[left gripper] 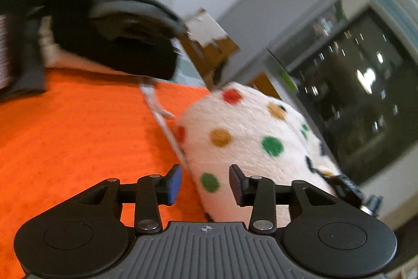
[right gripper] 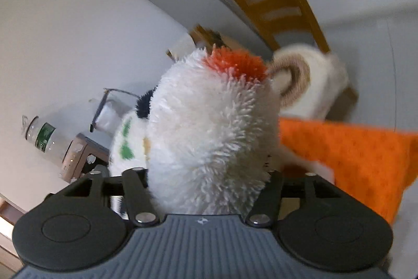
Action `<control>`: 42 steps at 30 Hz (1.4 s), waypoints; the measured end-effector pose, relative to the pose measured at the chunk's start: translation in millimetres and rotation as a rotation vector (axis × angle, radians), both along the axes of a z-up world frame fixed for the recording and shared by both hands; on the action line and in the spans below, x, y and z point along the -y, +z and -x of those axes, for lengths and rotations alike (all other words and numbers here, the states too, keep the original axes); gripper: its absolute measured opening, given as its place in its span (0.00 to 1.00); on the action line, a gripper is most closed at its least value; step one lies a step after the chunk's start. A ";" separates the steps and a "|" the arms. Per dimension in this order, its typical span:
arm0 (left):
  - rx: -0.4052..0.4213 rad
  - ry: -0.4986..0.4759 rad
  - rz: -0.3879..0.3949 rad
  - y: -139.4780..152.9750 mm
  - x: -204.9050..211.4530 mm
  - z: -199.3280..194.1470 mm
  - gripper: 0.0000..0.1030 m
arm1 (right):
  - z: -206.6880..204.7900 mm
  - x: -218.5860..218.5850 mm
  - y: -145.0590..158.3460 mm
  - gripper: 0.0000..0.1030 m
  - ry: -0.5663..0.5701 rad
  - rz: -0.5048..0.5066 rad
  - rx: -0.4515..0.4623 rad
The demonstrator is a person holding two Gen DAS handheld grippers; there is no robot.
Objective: Fold clothes
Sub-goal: 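Lay the blanket down and release it with both tools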
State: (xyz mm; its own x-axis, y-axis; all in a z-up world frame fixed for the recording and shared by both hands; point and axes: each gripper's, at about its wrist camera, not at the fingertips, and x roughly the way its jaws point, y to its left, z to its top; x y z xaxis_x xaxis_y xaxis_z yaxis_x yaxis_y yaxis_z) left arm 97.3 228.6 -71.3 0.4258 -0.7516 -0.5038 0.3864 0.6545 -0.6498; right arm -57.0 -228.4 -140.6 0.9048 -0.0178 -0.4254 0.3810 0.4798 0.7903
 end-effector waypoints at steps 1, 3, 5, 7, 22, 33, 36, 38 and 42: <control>0.010 -0.028 -0.012 2.7 13.7 -3.1 0.45 | -0.2 5.4 -15.1 0.73 -0.010 -0.031 -0.019; 0.024 -0.069 -0.030 7.7 40.5 -8.3 0.47 | 6.7 14.6 -35.9 0.81 -0.041 -0.069 -0.052; 0.031 -0.099 -0.034 11.9 64.6 -12.4 0.51 | 12.9 19.3 -47.8 0.87 -0.061 -0.092 -0.068; 0.034 -0.118 -0.028 15.4 87.4 -17.8 0.54 | 15.5 20.9 -50.0 0.89 -0.042 -0.105 -0.070; 0.016 -0.135 -0.097 17.1 200.0 -35.5 0.55 | 20.7 75.0 62.9 0.81 0.167 0.354 -0.183; 0.060 0.010 -0.133 37.1 215.9 -28.5 0.57 | -79.3 69.5 135.2 0.38 0.664 0.558 0.031; 0.102 0.063 -0.162 45.9 221.8 -27.7 0.59 | -114.8 60.2 142.9 0.31 0.784 0.574 0.086; 0.107 0.097 -0.155 48.6 224.0 -29.7 0.60 | -136.3 52.7 145.7 0.31 0.845 0.599 0.114; 0.097 0.126 -0.163 44.9 232.9 -33.8 0.60 | -174.1 41.2 144.8 0.31 0.924 0.659 0.135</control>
State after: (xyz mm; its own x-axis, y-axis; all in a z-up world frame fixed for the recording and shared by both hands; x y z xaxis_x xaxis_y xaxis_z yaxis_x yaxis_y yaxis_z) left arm 131.1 -4.3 -26.4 0.5636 -0.6013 -0.5664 0.3501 0.7949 -0.4956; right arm 117.1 -269.6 4.2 0.7254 0.4951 -0.4782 -0.4026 0.8687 0.2886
